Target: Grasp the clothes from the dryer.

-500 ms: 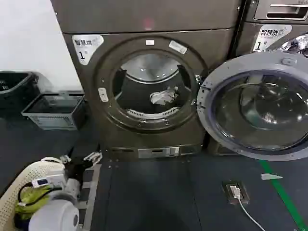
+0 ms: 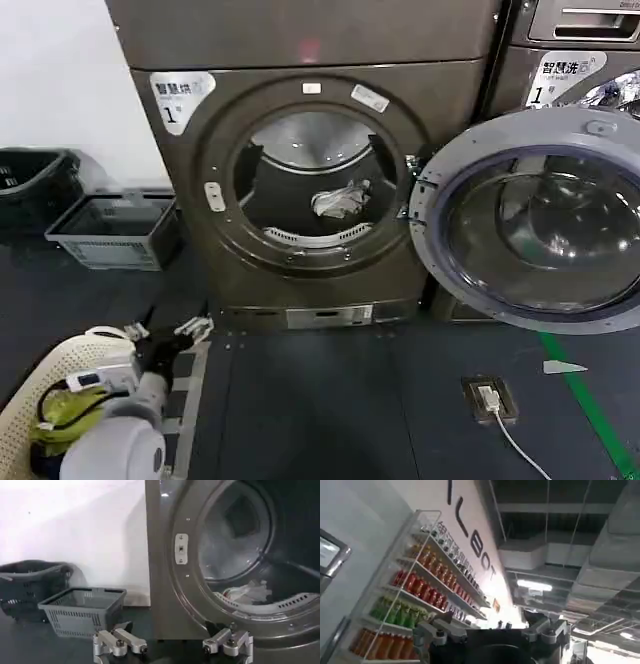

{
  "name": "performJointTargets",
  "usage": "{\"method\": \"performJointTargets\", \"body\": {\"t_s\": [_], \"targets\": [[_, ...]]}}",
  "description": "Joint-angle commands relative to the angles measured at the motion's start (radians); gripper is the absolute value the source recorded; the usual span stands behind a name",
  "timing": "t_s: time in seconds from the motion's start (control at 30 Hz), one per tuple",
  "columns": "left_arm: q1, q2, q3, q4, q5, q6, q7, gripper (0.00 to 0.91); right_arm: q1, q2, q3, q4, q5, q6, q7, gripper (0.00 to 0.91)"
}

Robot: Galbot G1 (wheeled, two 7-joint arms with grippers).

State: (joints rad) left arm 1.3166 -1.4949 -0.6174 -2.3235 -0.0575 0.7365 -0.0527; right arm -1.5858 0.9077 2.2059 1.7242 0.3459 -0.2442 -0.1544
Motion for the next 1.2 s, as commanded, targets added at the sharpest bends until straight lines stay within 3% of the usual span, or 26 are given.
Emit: {"method": "performJointTargets", "body": {"t_s": [0.03,1.2], "targets": [[0.001,0.002,-0.001,-0.001,-0.005,0.049,0.0,0.907,0.003,0.0,-0.006,-0.006,0.0,0.012,0.017,0.907],[-0.007,0.009,0.007,-0.001,-0.025,0.049,-0.008,0.907,0.005,0.021,-0.016,-0.002,0.009,0.012,0.021,0.907]]}}
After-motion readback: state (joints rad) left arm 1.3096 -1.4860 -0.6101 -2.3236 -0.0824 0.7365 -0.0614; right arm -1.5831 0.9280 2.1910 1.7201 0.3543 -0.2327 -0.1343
